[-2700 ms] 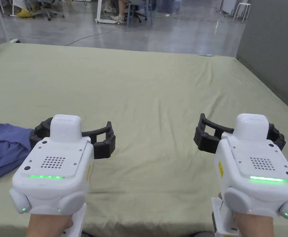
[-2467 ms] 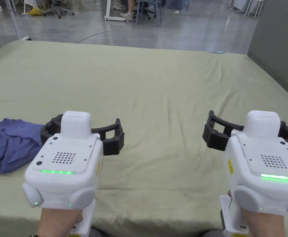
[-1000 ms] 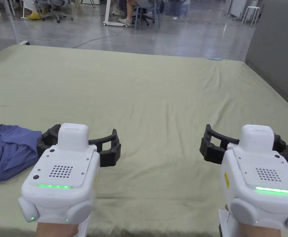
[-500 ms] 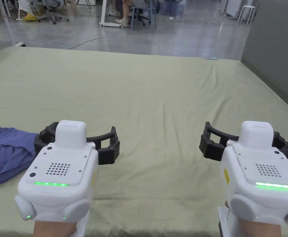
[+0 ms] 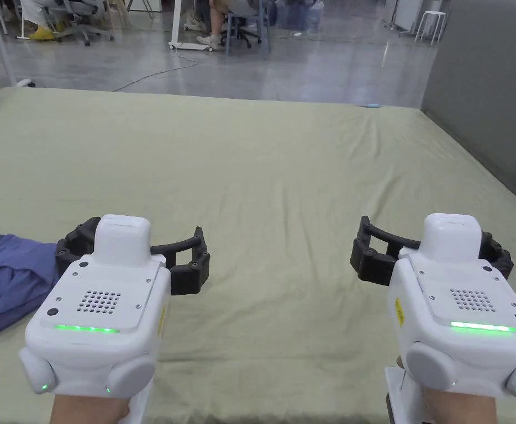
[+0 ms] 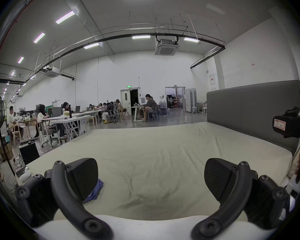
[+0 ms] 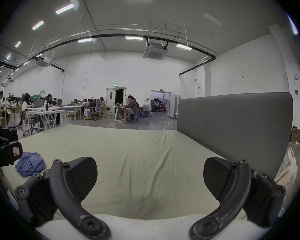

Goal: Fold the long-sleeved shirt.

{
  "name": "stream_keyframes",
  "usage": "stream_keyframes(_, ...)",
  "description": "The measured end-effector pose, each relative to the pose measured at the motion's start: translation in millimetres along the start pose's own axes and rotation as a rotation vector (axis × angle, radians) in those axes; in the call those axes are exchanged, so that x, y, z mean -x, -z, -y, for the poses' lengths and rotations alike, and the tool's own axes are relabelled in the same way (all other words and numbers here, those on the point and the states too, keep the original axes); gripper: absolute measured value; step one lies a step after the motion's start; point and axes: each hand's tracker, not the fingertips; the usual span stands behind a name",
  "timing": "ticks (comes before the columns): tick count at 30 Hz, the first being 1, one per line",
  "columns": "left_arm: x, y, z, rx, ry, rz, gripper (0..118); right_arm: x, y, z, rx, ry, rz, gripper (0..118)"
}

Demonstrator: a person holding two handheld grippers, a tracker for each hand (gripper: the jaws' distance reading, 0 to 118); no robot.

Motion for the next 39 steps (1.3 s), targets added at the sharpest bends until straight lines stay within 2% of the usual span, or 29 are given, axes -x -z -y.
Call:
stream_keyframes(19,0,12,-3,-0.054,0.020,-0.035,118,7,16,-3,-0.059,-0.015,0.002,118)
stream_keyframes(29,-1,9,-1,-0.038,0.015,-0.026,118,3,15,-1,-0.020,-0.007,0.006,118)
stream_keyframes(30,0,8,-1,-0.017,0.017,-0.027,118,1,15,-1,-0.003,0.003,0.000,116)
stream_keyframes(31,-1,9,-3,0.027,0.010,-0.046,118,-1,14,-1,0.014,0.014,-0.006,110)
stream_keyframes(32,-1,10,-5,0.076,0.004,-0.052,115,-2,13,-1,0.024,0.022,-0.010,93)
stream_keyframes(33,-1,11,-6,0.096,-0.009,-0.053,91,-3,12,-1,0.022,0.023,-0.011,47)
stream_keyframes(34,0,10,-5,0.068,-0.010,-0.037,49,-2,12,0,0.021,0.021,-0.002,5)
stream_keyframes(35,0,8,-3,0.031,-0.024,-0.029,7,-2,13,0,0.026,0.019,0.017,0)
stream_keyframes(36,-1,9,-3,0.037,-0.018,-0.039,0,-2,11,0,0.021,0.010,0.074,0)
stream_keyframes(39,0,13,-4,0.046,-0.018,-0.038,0,-7,10,-4,0.056,0.050,0.007,0)
